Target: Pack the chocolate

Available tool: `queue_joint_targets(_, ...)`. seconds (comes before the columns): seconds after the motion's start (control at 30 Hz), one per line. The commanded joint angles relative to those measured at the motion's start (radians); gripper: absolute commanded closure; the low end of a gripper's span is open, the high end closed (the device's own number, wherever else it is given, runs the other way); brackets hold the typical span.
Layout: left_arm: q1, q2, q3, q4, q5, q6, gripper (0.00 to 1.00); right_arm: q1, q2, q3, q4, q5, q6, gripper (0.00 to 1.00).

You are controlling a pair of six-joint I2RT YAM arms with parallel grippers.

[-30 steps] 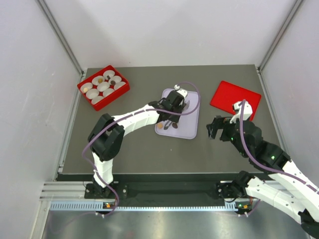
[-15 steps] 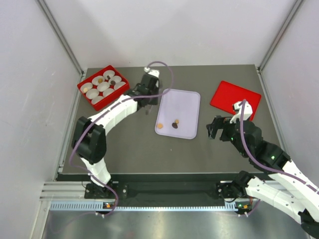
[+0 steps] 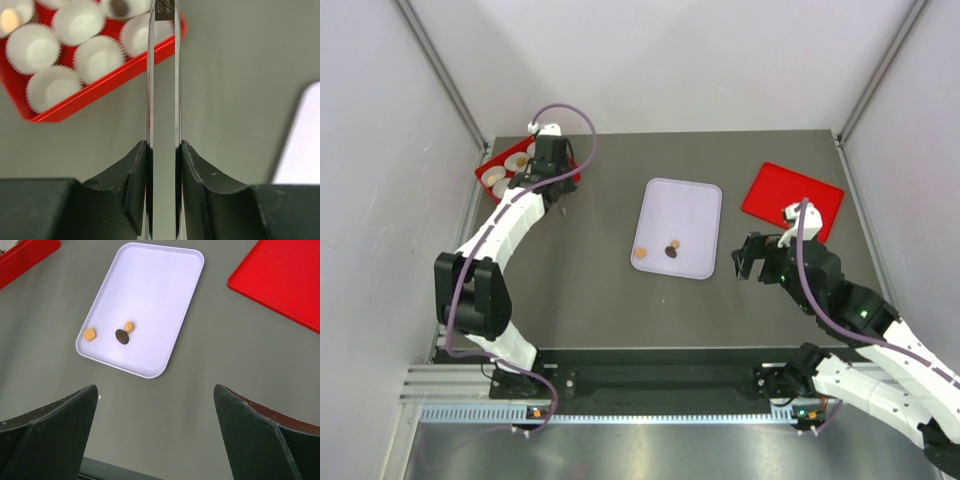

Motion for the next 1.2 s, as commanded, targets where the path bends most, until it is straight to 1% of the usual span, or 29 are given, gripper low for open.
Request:
queue_joint_targets(0.0, 0.048, -0.035, -0.018, 0.061, -0.035, -0.02, 0.67, 0.002, 0.012, 0.009, 0.037, -0.008, 0.0, 0.0)
queue_joint_targets(0.2, 0.12, -0.015, -0.03, 0.063, -0.046, -0.031, 0.67, 0.002, 0.029, 0.006, 0.045, -0.007, -0.003, 0.0)
queue_joint_targets(0.33, 0.161, 0.011, -0.03, 0.066, -0.021, -0.037, 0.67, 0.002, 0.04, 0.004, 0.051, -0.01, -0.004, 0.0)
queue_joint_targets(0.53, 0.181, 0.038, -0.009, 0.063, -0.013, -0.031, 0.67, 0.003, 0.043, 0.006, 0.065, -0.013, -0.004, 0.0)
queue_joint_targets(0.6, 0.183, 0.052, 0.012, 0.032, -0.01, -0.025, 0.67, 0.003, 0.054, 0.013, 0.077, -0.028, -0.006, 0.0)
queue_joint_targets(0.77, 0.183, 0.034, 0.002, 0.025, -0.03, 0.012, 0.66, 0.002, 0.095, 0.079, 0.078, -0.022, -0.066, 0.0)
queue_joint_targets(0.8, 0.186, 0.031, 0.011, -0.016, -0.035, 0.011, 0.67, 0.002, 0.1, 0.09, 0.065, -0.017, -0.072, 0.0)
queue_joint_targets(0.83, 0.189, 0.02, 0.015, -0.032, -0.048, 0.006, 0.67, 0.002, 0.091, 0.11, 0.034, -0.013, -0.066, 0.0)
queue_joint_targets(0.87, 0.192, 0.0, -0.029, -0.017, -0.065, -0.003, 0.66, 0.002, 0.081, 0.122, 0.008, 0.008, -0.038, 0.0)
queue_joint_targets(0.9, 0.196, -0.047, -0.065, 0.021, -0.046, 0.01, 0.64, 0.003, 0.063, 0.13, 0.003, 0.016, -0.015, 0.0)
queue_joint_targets(0.93, 0.215, -0.063, -0.12, 0.1, -0.044, 0.011, 0.63, 0.003, 0.016, 0.113, 0.047, -0.014, -0.032, 0.0)
queue_joint_targets(0.97, 0.219, -0.067, -0.129, 0.112, -0.041, 0.008, 0.63, 0.003, -0.003, 0.113, 0.051, -0.026, -0.043, 0.0)
queue_joint_targets(1.0, 0.247, -0.051, -0.126, 0.106, -0.021, 0.003, 0.64, 0.003, -0.014, 0.121, 0.042, -0.024, -0.052, 0.0)
queue_joint_targets(1.03, 0.256, -0.038, -0.118, 0.075, -0.021, 0.0, 0.66, 0.003, -0.026, 0.142, 0.025, 0.004, -0.043, 0.0)
queue_joint_targets(1.1, 0.256, -0.022, -0.104, 0.064, -0.012, -0.011, 0.67, 0.003, -0.034, 0.148, -0.012, 0.012, -0.023, 0.0)
queue_joint_targets(1.17, 0.256, -0.023, -0.11, 0.078, 0.034, -0.019, 0.67, 0.003, -0.06, 0.129, -0.02, 0.003, 0.005, 0.0)
